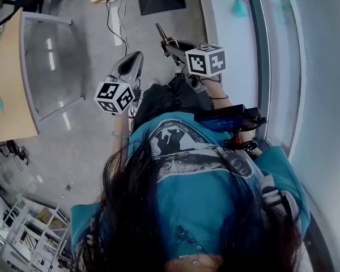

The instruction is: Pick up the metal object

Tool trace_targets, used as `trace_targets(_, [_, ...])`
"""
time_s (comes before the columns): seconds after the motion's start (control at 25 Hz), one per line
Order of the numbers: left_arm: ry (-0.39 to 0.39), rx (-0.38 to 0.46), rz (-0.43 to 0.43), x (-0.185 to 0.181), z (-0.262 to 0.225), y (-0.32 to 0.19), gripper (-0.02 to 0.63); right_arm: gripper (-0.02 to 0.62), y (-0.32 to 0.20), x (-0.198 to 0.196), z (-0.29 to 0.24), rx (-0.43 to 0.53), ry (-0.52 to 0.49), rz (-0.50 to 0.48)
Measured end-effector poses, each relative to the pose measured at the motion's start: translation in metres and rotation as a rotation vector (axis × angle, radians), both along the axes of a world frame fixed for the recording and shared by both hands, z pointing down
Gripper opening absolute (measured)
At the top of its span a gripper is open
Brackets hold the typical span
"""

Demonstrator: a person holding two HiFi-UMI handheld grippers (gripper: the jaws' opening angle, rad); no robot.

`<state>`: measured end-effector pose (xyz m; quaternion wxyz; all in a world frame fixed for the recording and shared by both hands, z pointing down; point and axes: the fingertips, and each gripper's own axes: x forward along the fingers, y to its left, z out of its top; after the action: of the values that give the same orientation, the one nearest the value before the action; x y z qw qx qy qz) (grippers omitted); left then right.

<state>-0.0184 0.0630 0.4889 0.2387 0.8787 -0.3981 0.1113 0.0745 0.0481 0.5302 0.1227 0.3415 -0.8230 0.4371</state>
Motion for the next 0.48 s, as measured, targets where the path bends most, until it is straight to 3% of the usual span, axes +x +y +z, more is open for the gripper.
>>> trace_targets(0.2, [0.01,0.008,0.041,0.023,0.002,0.014,0.0,0.103,0.013,0.01,0.003,0.0,0.007,-0.001])
trace_targets(0.36, [-0.003,0.012,0.044,0.057,0.009,-0.038,0.0,0.103,-0.046,0.04,0.006,0.013,0.009,-0.016])
trace_targets(0.48, [-0.011,0.016,0.03,0.1,0.014,-0.092,0.0,0.103,-0.102,0.09,0.012,0.013,0.01,-0.015])
